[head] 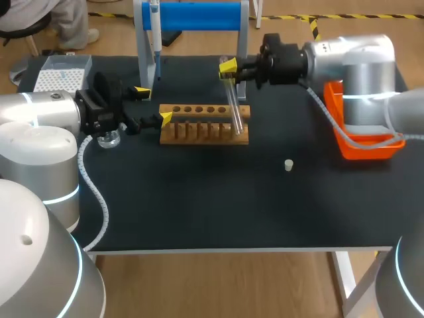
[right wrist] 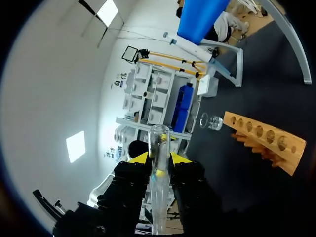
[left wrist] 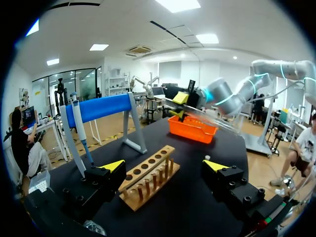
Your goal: Invert the test tube, pick up the pipette, mount the tip to pipette, aspirate from beaker and dispense into the tube, eject the tip, return the pipette, and cap with the stopper.
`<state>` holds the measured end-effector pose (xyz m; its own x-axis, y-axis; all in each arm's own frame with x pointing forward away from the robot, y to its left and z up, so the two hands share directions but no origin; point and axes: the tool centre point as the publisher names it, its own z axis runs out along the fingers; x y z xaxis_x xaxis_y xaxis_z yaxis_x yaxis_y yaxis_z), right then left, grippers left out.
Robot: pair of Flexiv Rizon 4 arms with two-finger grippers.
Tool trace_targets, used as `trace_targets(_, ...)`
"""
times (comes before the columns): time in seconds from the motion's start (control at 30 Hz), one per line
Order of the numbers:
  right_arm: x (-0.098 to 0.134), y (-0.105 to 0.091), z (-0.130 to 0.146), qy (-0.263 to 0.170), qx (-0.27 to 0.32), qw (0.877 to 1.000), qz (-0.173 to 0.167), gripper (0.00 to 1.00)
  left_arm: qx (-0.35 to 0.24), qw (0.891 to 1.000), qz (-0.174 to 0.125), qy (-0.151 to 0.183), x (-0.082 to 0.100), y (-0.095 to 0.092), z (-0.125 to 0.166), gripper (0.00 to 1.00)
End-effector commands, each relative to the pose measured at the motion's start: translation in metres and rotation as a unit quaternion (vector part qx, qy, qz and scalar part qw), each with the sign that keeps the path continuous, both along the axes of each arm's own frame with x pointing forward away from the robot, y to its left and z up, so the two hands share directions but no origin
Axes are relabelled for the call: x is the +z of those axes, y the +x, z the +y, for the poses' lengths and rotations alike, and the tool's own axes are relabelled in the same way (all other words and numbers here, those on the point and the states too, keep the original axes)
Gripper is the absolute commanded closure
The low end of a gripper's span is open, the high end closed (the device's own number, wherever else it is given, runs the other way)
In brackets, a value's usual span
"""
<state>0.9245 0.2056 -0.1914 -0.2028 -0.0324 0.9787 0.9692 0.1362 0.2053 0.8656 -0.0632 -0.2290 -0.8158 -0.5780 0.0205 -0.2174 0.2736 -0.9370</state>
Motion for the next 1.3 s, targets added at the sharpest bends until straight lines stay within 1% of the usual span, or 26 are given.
trace_targets(0.03, -0.0005, 0.0010, -0.0003, 0.001, -0.003, 1.000, 0.016, 1.00, 0.000, 1.000, 0.000, -0.001, -0.0005, -0.0004, 0.0002, 0.00)
trace_targets(0.07, -0.0006, 0.0017, -0.0001, 0.000, -0.004, 1.000, 0.016, 1.00, 0.000, 1.000, 0.000, -0.001, -0.0005, -0.0004, 0.0002, 0.00)
trace_targets(0.1, -0.0011, 0.0018, 0.0001, 0.000, -0.007, 1.000, 0.023, 1.00, 0.000, 1.000, 0.000, -0.001, -0.0005, -0.0004, 0.0002, 0.00)
trace_targets(0.13, -0.0012, 0.0020, 0.0004, 0.005, -0.009, 0.999, 0.037, 1.00, 0.000, 1.000, 0.000, -0.001, -0.0005, -0.0004, 0.0002, 0.00)
trace_targets(0.17, -0.0007, 0.0025, 0.0005, 0.008, -0.010, 0.999, 0.042, 1.00, 0.000, 1.000, 0.000, -0.001, -0.0005, -0.0004, 0.0002, 0.00)
trace_targets(0.23, -0.0004, 0.0026, 0.0005, 0.008, -0.012, 0.999, 0.042, 1.00, 0.000, 1.000, 0.000, -0.001, -0.0005, -0.0004, 0.0002, 0.00)
trace_targets(0.3, -0.0001, 0.0026, 0.0007, 0.017, -0.013, 0.998, 0.057, 1.00, 0.000, 1.000, 0.000, -0.001, -0.0005, -0.0004, 0.0002, 0.00)
trace_targets(0.37, 0.0001, 0.0026, 0.0007, 0.012, -0.012, 0.999, 0.050, 1.00, 0.000, 1.000, 0.000, -0.001, -0.0005, -0.0004, 0.0002, 0.00)
trace_targets(0.47, -0.0002, 0.0021, 0.0009, 0.013, -0.011, 0.998, 0.057, 1.00, 0.000, 1.000, 0.000, -0.001, -0.0005, -0.0004, 0.0002, 0.00)
trace_targets(1.0, -0.0015, 0.0000, 0.0016, 0.006, -0.008, 0.998, 0.057, 1.00, 0.000, 1.000, 0.000, -0.001, -0.0005, -0.0004, 0.0002, 0.00)
trace_targets(1.03, -0.0017, -0.0002, 0.0017, 0.005, -0.008, 0.998, 0.057, 1.00, 0.000, 1.000, 0.000, -0.001, -0.0005, -0.0004, 0.0002, 0.00)
trace_targets(1.07, -0.0021, -0.0007, 0.0018, 0.011, -0.011, 0.998, 0.067, 1.00, 0.000, 1.000, 0.000, -0.001, -0.0005, -0.0004, 0.0002, 0.00)
trace_targets(1.3, -0.0021, -0.0007, 0.0018, 0.011, -0.011, 0.998, 0.067, 1.00, 0.000, 1.000, 0.000, -0.001, -0.0005, -0.0004, 0.0002, 0.00)
